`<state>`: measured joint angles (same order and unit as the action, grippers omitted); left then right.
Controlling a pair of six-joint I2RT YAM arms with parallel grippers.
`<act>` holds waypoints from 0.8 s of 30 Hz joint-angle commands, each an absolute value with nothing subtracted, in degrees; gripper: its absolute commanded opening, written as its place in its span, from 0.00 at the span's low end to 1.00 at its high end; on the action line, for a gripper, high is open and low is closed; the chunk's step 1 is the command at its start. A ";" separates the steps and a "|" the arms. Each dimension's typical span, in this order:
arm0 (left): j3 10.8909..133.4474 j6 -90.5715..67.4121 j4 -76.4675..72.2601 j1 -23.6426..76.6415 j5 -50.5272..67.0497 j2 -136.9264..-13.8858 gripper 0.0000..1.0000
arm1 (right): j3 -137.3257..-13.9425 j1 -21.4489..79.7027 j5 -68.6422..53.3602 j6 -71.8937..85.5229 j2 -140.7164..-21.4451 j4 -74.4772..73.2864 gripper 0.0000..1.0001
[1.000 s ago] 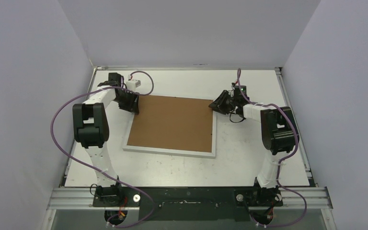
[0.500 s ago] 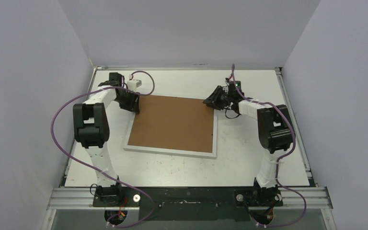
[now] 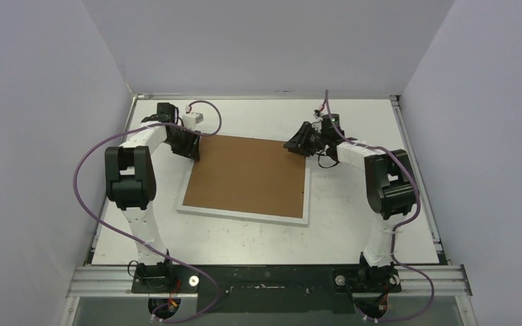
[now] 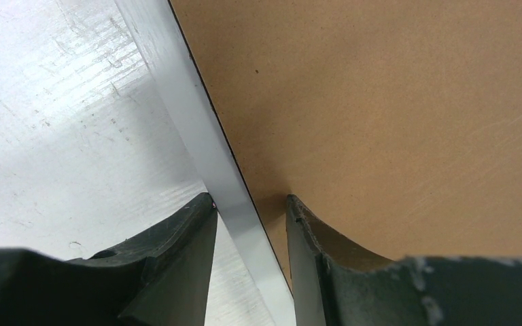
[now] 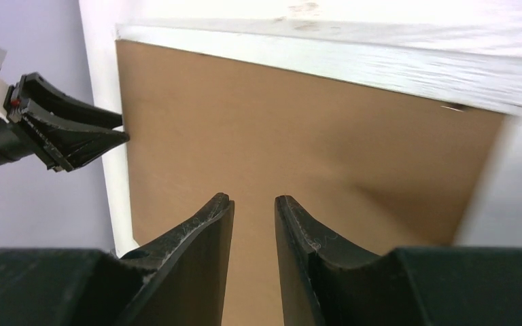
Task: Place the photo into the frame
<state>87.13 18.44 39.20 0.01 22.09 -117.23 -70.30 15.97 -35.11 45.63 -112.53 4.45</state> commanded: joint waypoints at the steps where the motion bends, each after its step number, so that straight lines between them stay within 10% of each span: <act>1: 85.01 20.43 40.51 1.14 22.24 -118.15 0.38 | -65.44 9.88 -36.22 44.33 -104.78 5.20 0.31; 14: 85.28 20.48 41.05 0.89 22.58 -117.66 0.38 | -65.77 5.73 -33.88 42.16 -106.73 7.32 0.31; 24: 89.47 20.28 45.37 -2.18 25.51 -114.81 0.64 | -66.91 7.12 -28.55 41.06 -103.82 2.85 0.32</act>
